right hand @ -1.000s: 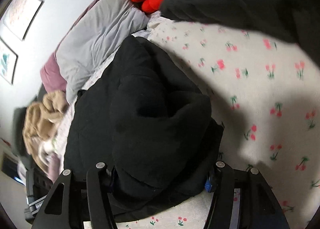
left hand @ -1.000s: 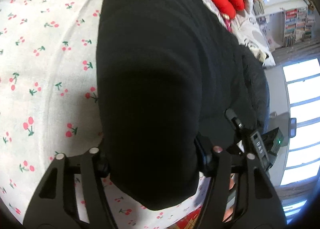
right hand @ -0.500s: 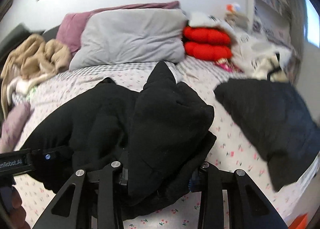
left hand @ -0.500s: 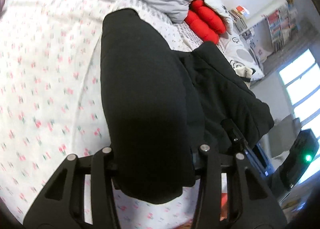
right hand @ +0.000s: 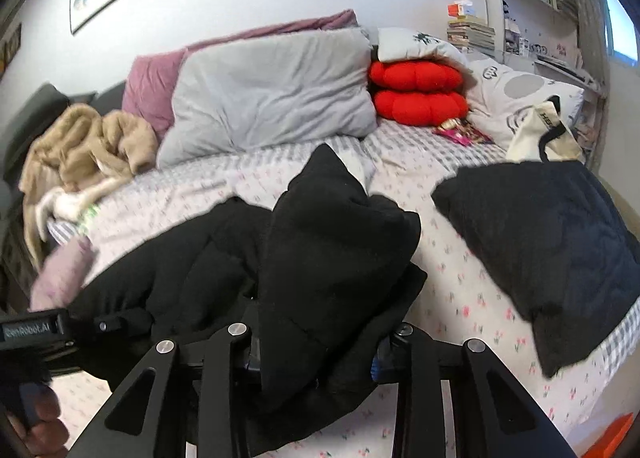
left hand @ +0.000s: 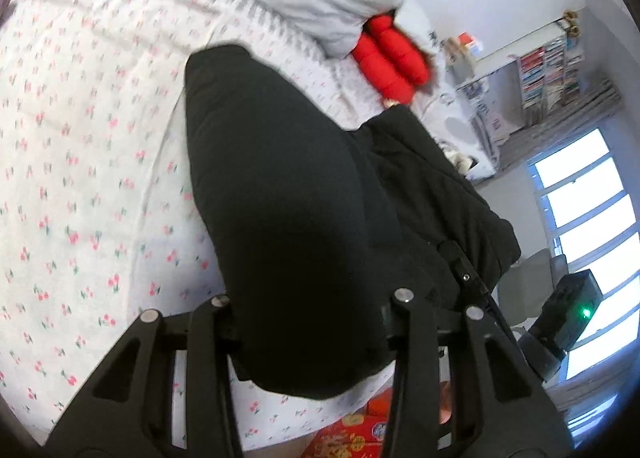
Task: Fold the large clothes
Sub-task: 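Lift the coat bundle with both grippers and place it on the navy garment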
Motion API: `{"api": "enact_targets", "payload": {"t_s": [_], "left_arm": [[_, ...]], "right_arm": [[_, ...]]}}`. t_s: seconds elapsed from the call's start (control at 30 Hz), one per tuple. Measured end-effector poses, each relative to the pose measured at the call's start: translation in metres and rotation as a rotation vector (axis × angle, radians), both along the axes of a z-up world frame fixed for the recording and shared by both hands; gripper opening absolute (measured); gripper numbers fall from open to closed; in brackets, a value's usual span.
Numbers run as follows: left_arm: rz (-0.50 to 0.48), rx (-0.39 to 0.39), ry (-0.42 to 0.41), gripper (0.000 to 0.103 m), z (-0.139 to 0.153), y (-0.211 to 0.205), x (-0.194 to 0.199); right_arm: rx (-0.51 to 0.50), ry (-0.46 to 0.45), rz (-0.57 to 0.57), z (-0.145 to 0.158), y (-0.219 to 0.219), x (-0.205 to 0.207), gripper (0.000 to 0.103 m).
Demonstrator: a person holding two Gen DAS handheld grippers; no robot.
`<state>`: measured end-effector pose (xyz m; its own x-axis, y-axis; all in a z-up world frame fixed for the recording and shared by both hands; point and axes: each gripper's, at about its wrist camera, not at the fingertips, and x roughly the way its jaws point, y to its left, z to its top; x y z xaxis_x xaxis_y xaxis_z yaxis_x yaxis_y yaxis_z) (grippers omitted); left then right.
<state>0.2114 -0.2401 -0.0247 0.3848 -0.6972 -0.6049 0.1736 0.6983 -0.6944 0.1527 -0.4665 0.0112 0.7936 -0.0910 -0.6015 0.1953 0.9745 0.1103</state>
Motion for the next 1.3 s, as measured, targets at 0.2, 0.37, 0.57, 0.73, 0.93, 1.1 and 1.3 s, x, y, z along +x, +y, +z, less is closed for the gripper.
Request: {"api": "enact_targets", "payload": {"t_s": [0.2, 0.37, 0.57, 0.73, 0.93, 1.1, 1.3], "left_arm": [[0.016, 0.009, -0.157, 0.042, 0.049, -0.032, 0.002], [-0.027, 0.020, -0.240, 0.041, 0.091, -0.101, 0.023], [-0.122, 0.005, -0.490, 0.040, 0.182, -0.226, 0.022], [-0.279, -0.009, -0.542, 0.044, 0.141, -0.309, -0.014], [-0.470, 0.013, 0.051, 0.056, -0.057, -0.394, -0.034], [-0.494, 0.092, 0.045, 0.049, -0.074, -0.386, -0.037], [-0.487, 0.069, 0.052, 0.053, -0.065, -0.348, -0.035]], "right_arm": [[-0.025, -0.093, 0.045, 0.042, -0.022, 0.008, 0.031], [-0.071, -0.152, 0.025, 0.081, -0.074, 0.016, 0.029], [-0.086, -0.389, -0.057, 0.160, -0.183, 0.002, 0.028], [0.004, -0.519, -0.163, 0.144, -0.288, -0.053, 0.030], [0.410, -0.249, -0.499, -0.034, -0.430, -0.075, 0.049], [0.623, -0.322, -0.566, -0.078, -0.455, -0.121, 0.059], [0.649, -0.291, -0.601, -0.069, -0.454, -0.136, 0.080]]}}
